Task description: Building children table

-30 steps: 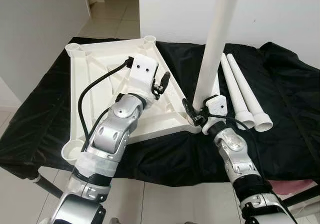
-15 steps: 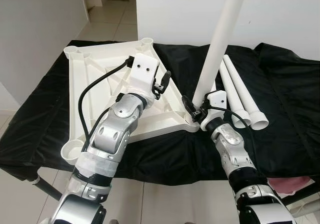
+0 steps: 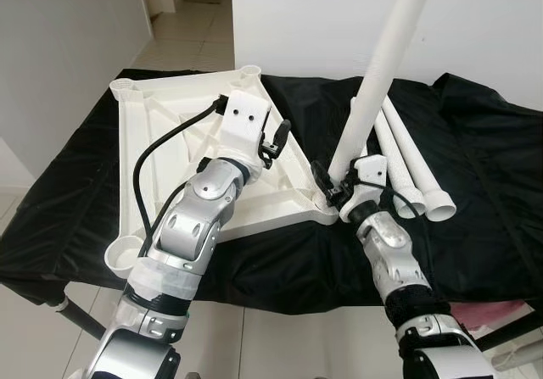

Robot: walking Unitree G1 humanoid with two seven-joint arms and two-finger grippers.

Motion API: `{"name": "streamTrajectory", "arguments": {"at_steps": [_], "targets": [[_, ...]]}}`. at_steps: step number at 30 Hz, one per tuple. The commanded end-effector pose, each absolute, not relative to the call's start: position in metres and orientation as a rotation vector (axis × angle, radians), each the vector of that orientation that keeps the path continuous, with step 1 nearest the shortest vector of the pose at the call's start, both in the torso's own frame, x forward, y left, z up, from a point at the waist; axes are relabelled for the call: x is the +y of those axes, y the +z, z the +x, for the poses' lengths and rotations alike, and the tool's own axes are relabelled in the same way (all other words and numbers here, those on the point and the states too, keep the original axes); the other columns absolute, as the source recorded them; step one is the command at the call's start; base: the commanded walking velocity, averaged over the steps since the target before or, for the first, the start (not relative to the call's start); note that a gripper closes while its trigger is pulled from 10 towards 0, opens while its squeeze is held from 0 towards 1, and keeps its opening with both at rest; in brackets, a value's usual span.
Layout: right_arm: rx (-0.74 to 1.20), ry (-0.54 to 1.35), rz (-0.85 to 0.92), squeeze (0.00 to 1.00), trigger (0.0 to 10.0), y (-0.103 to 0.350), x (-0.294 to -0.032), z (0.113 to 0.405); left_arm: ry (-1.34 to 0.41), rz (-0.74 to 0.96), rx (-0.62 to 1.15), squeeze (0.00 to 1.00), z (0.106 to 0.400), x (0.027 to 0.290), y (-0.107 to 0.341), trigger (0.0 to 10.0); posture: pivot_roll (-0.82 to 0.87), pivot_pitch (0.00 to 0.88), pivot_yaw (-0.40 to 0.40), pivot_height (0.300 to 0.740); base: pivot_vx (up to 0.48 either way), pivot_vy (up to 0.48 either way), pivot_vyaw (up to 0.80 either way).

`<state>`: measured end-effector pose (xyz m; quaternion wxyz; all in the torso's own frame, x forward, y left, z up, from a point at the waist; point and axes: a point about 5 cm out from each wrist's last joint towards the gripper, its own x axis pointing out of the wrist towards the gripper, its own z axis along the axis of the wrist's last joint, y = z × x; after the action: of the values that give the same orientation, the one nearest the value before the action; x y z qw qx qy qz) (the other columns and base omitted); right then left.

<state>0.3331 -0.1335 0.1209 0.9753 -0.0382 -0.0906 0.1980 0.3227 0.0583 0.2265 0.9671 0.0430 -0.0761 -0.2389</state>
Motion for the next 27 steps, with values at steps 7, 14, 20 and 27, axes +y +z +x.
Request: {"name": "streamTrajectory", "arguments": {"at_steps": [7,14,20,27], "targets": [[-0.118,0.452,-0.156,0.0,10.0,0.093,-0.133,0.317,-0.533,0.099,-0.171,0.0,0.321,0.056,0.231,10.0,-0.02,0.0,0.01,0.74,0.0,0.0,0.0],[-0.119,0.471,-0.175,0.0,10.0,0.092,-0.134,0.316,-0.532,0.097,-0.172,0.0,0.321,0.056,0.231,10.0,-0.02,0.0,0.012,0.74,0.0,0.0,0.0],[-0.114,0.463,-0.182,0.0,10.0,0.089,-0.136,0.318,-0.533,0.097,-0.178,0.0,0.322,0.055,0.233,10.0,-0.02,0.0,0.011,0.74,0.0,0.0,0.0],[-0.095,0.453,-0.241,0.0,10.0,0.081,-0.138,0.315,-0.531,0.096,-0.18,0.0,0.322,0.055,0.234,10.0,-0.02,0.0,0.01,0.74,0.0,0.0,0.0]]}}
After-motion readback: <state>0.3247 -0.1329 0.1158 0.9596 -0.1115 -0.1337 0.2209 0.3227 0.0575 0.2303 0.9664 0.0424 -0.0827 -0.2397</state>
